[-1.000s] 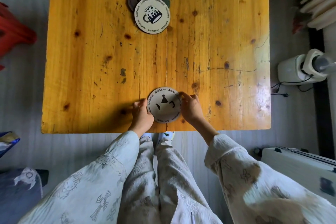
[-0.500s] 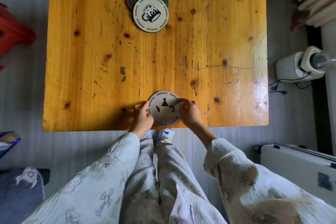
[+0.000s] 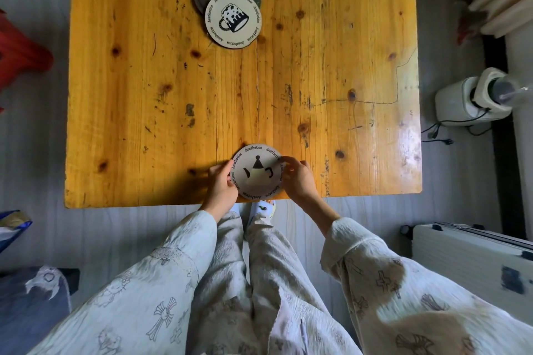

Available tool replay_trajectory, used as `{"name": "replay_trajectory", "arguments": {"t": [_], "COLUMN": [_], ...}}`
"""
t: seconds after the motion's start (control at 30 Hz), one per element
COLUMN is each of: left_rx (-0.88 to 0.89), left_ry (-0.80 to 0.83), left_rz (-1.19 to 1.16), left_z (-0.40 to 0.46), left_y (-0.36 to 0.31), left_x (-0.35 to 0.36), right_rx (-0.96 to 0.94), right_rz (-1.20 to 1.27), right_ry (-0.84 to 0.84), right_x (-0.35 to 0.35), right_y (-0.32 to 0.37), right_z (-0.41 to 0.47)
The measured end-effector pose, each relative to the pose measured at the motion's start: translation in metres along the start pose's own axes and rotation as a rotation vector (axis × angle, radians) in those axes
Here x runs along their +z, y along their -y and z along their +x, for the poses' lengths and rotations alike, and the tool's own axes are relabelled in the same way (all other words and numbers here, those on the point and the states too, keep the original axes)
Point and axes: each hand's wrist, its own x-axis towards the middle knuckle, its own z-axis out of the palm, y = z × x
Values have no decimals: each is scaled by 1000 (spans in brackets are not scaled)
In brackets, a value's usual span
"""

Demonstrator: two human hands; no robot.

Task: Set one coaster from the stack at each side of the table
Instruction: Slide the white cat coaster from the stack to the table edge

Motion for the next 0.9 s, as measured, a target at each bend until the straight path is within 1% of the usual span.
{"name": "replay_trajectory", "arguments": {"t": [0.33, 0.5, 0.6, 0.77, 0.9], "left_rx": [18, 42, 80, 165, 209], "left_ry": [5, 33, 29, -33, -89], "left_rz": [4, 127, 215, 325, 424], "left_z": [0, 4, 7, 17, 33], "left_y": [0, -3, -8, -20, -32], "left_x": [-2, -8, -16, -33, -50], "right_rx": [-12, -20, -17, -87, -143], "right_rz": [27, 6, -38, -117, -162], "right_ry": [12, 65, 54, 37, 29], "right_x": [-5, -11, -17, -32, -40], "right_y": [-1, 0, 2, 15, 39], "right_z": [1, 5, 10, 22, 38]}}
